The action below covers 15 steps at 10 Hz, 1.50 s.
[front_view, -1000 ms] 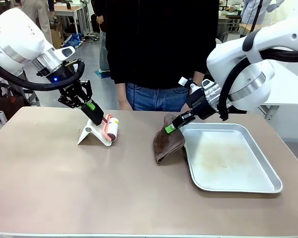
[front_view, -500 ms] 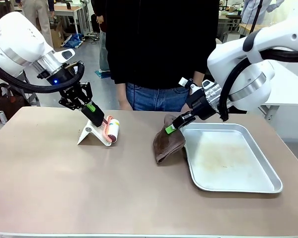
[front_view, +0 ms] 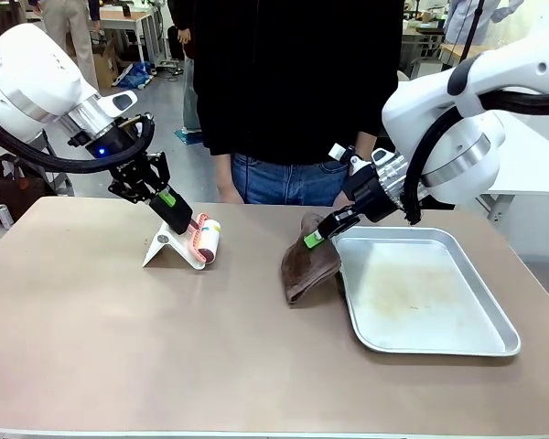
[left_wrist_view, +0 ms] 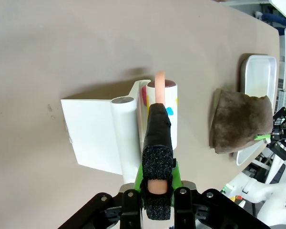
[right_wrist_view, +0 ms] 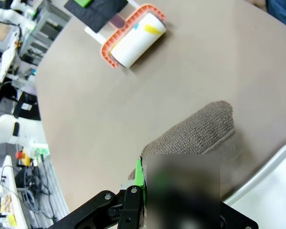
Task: Clean the surface of the table.
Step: Return the Lint Roller and towel to their original positions.
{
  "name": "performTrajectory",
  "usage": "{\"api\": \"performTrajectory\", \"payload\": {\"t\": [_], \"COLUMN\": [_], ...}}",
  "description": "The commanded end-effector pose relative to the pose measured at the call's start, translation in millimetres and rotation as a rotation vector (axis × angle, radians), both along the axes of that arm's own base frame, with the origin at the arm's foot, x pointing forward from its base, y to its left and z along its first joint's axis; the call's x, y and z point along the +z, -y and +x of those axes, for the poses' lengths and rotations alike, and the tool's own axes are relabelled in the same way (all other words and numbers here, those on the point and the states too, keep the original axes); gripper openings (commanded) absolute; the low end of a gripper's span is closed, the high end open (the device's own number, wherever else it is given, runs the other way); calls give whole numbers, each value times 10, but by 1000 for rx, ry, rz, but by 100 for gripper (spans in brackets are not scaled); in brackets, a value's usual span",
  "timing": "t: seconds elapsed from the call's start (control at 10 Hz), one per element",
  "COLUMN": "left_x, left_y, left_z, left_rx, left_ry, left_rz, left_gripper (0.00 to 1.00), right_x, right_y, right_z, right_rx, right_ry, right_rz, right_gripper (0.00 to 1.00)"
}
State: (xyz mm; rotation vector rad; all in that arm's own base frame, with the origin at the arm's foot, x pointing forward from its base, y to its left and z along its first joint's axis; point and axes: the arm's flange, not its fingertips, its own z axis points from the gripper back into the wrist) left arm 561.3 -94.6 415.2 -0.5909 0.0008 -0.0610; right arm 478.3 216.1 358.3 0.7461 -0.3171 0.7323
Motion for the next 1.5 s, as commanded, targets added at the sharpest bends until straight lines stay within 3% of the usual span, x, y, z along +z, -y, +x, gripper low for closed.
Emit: {"api": "performTrajectory", "payload": {"t": [0.0, 0.9, 1.0, 1.1, 1.2, 1.4], "left_x": [-6, -136, -128, -116, -91, -18], "left_y": [-81, -222, -242, -267, -305, -373], "left_z": [-20, -25, -22, -17, -21, -38], "left_rx": [-4, -6, 4, 14, 22, 29], "left_ry": [23, 34, 28, 31, 37, 63], "left_rz": [-22, -67, -75, -63, -60, -66], "left_gripper": [23, 26, 71, 80, 100, 100], "right_x": [22, -16, -20, -25, -27, -40], "right_y": [-17, -2, 0, -8, -15, -20], "right_z": [43, 42, 39, 41, 43, 53], "right_rx": [-18, -18, -15, -4, -1, -4], "right_ry": [-37, -55, -61, -61, -61, -63], "right_rz": [14, 27, 35, 30, 28, 22], "right_gripper": [9, 9, 41, 65, 97, 100]}}
